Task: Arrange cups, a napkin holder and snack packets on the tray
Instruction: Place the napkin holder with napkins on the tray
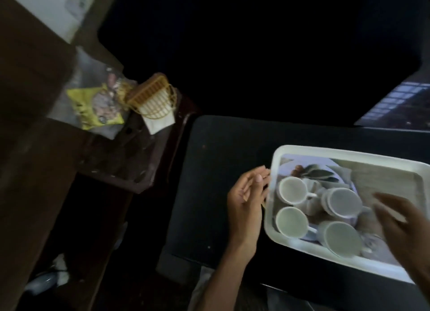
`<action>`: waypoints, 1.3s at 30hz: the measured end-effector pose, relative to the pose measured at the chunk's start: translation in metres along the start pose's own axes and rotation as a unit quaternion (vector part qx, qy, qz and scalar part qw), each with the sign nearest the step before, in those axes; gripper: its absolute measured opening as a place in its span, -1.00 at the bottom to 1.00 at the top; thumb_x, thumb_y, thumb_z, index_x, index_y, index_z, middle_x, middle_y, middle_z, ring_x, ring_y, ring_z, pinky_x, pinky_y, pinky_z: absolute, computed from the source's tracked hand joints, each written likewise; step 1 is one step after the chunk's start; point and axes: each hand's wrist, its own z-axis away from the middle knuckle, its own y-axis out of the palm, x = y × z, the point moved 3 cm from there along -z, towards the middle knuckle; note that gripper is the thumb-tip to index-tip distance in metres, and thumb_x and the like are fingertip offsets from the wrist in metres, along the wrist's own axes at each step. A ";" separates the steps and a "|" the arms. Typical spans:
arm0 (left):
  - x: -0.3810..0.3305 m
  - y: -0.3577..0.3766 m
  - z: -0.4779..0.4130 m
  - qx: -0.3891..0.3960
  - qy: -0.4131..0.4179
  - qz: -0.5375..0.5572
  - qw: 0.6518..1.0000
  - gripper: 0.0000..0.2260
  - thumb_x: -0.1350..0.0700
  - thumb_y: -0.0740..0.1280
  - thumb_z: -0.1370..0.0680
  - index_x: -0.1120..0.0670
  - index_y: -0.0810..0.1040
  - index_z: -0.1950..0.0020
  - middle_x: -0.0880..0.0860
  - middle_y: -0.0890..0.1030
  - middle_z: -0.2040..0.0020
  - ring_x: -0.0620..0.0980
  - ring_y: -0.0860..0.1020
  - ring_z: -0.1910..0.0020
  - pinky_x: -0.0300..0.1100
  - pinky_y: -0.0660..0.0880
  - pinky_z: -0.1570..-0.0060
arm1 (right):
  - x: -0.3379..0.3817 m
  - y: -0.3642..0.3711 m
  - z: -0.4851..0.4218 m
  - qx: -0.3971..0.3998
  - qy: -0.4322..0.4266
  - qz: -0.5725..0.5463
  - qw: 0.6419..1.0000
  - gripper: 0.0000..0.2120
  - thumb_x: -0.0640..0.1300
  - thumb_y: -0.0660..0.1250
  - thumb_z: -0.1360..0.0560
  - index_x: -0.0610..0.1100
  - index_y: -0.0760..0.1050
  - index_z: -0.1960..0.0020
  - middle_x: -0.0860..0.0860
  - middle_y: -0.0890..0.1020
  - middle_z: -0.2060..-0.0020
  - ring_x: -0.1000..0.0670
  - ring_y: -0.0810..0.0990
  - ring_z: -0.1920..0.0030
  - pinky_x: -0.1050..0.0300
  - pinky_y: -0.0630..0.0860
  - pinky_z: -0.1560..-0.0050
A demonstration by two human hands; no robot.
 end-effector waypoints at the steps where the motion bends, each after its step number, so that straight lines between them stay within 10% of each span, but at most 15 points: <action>1: -0.006 -0.010 -0.001 -0.007 0.009 -0.009 1.000 -0.84 0.14 0.29 -0.66 0.06 0.66 -0.14 0.05 0.73 -0.12 -0.02 0.68 -0.18 -0.12 0.60 -0.18 | -0.002 0.002 -0.005 0.016 0.005 0.003 1.000 -0.78 -0.13 0.25 -0.63 0.01 0.48 -0.26 0.38 0.62 0.09 0.36 0.53 0.07 0.43 0.48 -0.19; 6: -0.038 -0.067 -0.015 -0.054 0.073 -0.075 0.993 -0.82 0.08 0.30 -0.66 0.01 0.65 -0.20 -0.04 0.70 -0.19 -0.07 0.65 -0.22 -0.10 0.61 -0.18 | 0.075 0.000 0.015 0.000 -0.092 0.006 0.996 -0.70 0.05 0.28 -0.61 0.16 0.45 -0.33 0.28 0.56 -0.17 0.22 0.54 -0.14 0.46 0.42 -0.17; 13: -0.090 -0.154 -0.066 -0.091 0.155 -0.221 0.959 -0.78 0.12 0.29 -0.66 -0.11 0.58 -0.26 -0.11 0.63 -0.26 -0.25 0.57 -0.25 -0.20 0.55 -0.26 | 0.229 0.078 0.044 0.053 -0.194 0.033 0.979 -0.56 -0.02 0.37 -0.51 -0.15 0.48 -0.34 -0.18 0.63 -0.10 -0.19 0.63 -0.04 -0.13 0.56 -0.07; 19: -0.149 -0.198 -0.138 -0.060 0.272 -0.483 0.830 -0.64 0.14 0.32 -0.64 0.09 0.48 -0.45 0.07 0.49 -0.44 0.00 0.43 -0.44 -0.11 0.42 -0.37 | 0.302 0.174 0.043 0.125 -0.232 0.141 0.954 -0.28 0.05 0.32 -0.57 -0.23 0.13 -0.57 -0.17 0.21 -0.56 -0.15 0.11 -0.58 -0.06 0.18 -0.52; 29: -0.187 -0.204 -0.257 0.044 0.293 -0.733 0.612 -0.24 -0.13 0.45 -0.50 -0.03 0.19 -0.62 0.23 0.11 -0.63 0.24 0.10 -0.61 0.15 0.15 -0.55 | 0.370 0.280 0.039 0.127 -0.235 0.283 0.921 -0.13 0.27 0.14 -0.58 -0.11 -0.27 -0.61 -0.09 -0.24 -0.60 -0.11 -0.31 -0.59 -0.17 0.02 -0.58; 39: -0.181 -0.202 -0.303 0.039 0.311 -0.764 0.563 -0.21 -0.25 0.45 -0.45 -0.08 0.21 -0.59 0.13 0.31 -0.53 0.15 0.40 -0.42 0.10 0.33 -0.42 | 0.383 0.304 0.042 0.133 -0.195 0.249 0.939 -0.16 0.24 0.16 -0.59 -0.12 -0.21 -0.61 -0.10 -0.12 -0.62 -0.07 -0.25 -0.60 -0.10 0.02 -0.59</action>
